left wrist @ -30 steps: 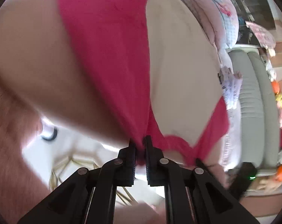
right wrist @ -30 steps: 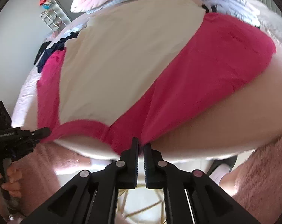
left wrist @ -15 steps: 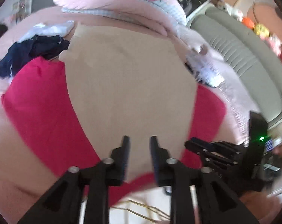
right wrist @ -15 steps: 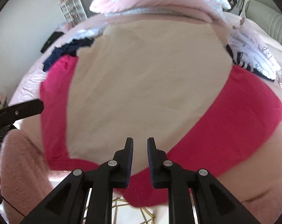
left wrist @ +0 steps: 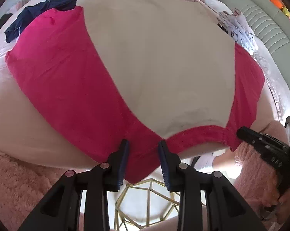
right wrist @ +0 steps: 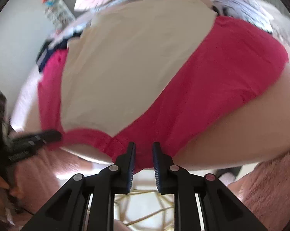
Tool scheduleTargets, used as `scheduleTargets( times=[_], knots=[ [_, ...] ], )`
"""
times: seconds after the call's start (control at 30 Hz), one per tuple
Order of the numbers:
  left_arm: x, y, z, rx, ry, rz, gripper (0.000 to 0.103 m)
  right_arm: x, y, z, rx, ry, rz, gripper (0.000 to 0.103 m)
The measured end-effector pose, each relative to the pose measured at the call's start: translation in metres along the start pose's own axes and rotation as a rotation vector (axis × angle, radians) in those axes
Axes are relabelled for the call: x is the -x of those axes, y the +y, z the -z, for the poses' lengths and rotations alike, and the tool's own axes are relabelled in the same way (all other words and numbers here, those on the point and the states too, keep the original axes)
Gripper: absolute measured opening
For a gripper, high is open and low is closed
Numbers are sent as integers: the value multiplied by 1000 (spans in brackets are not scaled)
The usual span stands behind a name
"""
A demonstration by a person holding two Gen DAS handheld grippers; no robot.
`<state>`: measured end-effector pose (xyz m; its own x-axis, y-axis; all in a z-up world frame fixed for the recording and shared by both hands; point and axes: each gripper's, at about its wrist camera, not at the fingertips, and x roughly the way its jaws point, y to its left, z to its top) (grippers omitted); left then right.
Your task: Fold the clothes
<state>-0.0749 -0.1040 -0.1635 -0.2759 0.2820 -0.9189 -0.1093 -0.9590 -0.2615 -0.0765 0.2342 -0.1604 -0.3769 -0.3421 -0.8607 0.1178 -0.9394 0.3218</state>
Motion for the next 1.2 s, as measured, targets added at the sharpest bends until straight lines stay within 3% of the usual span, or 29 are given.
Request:
scheduleTargets(
  times=[0.1,0.17,0.37,0.4,0.43,0.47,0.57,0.67,0.7,0.73,0.77,0.87,0.9,0.97,1.03,1.1,1.2],
  knots=[
    [4,-10,-11,-24,-24,51,28,30,-32,-12,-124,-102,-16,18],
    [1,-26,-26,-70,-36,101,28,47,-61,-22,-199,-154,27,28],
    [-23,-107,-64,-161,-23,240,28,59,-136,-50,-310,-173,162,32],
    [-27,-120,-71,-176,-20,263,28,57,-146,-55,-342,-174,171,38],
    [-31,-134,-77,-191,-18,286,28,52,-160,-60,-394,-170,156,48],
    [-33,-144,-82,-197,-12,293,28,48,-175,-65,-438,-164,123,51],
    [-45,-154,-80,-188,25,322,28,32,-205,-74,-547,-160,32,52],
    [-57,-152,-80,-189,66,300,28,21,-224,-76,-610,-204,6,53],
    [-61,-151,-80,-190,78,287,28,18,-221,-84,-568,-215,8,46],
    [-66,-149,-83,-184,83,282,28,17,-219,-93,-526,-225,10,21],
    [-67,-144,-84,-167,80,280,28,17,-213,-103,-471,-232,16,12],
    [-63,-120,-85,-102,54,270,28,26,-172,-128,-241,-298,40,11],
    [-59,-107,-85,-72,36,263,28,26,-138,-133,-78,-316,75,11],
    [-59,-92,-91,-10,11,250,28,15,-87,-129,131,-280,29,11],
    [-59,-78,-96,38,-1,242,28,-4,-48,-113,267,-184,-41,11],
    [-57,-73,-99,40,-19,246,28,-13,-37,-105,284,-141,-34,11],
    [-53,-84,-102,-37,-54,262,28,15,-54,-108,185,-211,-118,11]
  ],
)
